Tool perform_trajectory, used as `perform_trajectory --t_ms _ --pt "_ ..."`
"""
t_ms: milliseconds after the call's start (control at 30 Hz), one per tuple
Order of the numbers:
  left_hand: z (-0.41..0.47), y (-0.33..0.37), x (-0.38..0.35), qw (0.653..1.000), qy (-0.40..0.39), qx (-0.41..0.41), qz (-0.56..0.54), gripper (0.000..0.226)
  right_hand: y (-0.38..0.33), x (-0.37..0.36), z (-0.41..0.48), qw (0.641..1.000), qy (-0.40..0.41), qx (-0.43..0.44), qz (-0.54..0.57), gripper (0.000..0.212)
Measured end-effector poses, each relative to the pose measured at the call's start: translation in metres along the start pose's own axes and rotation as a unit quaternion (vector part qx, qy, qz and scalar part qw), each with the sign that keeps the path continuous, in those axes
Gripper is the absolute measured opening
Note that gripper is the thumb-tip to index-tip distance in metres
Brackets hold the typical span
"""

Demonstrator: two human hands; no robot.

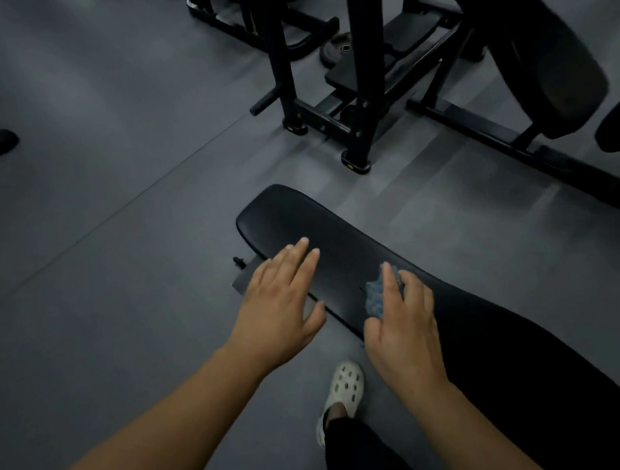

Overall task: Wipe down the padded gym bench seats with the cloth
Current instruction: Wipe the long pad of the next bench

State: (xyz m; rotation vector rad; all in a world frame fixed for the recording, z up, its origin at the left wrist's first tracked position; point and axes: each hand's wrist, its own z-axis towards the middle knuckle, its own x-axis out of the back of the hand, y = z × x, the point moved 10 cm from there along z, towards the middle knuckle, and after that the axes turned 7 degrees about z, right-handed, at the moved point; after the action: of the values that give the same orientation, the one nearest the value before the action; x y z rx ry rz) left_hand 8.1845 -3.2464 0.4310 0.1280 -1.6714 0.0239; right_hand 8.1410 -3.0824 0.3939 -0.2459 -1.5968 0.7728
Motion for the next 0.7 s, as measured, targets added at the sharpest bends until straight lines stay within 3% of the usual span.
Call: perform_trajectory --t_ms 300,700 --pt "0.153 -0.151 -0.047 0.998 -0.054 -0.014 0.021 0.073 -0.059 -0.125 0.186 0.998 -0.049 0.019 0.034 0.074" --pt "0.309 -0.302 -0.193 0.984 -0.124 -0.124 0.004 0.075 -0.064 -0.293 0.329 0.998 0.01 -0.06 0.007 0.074"
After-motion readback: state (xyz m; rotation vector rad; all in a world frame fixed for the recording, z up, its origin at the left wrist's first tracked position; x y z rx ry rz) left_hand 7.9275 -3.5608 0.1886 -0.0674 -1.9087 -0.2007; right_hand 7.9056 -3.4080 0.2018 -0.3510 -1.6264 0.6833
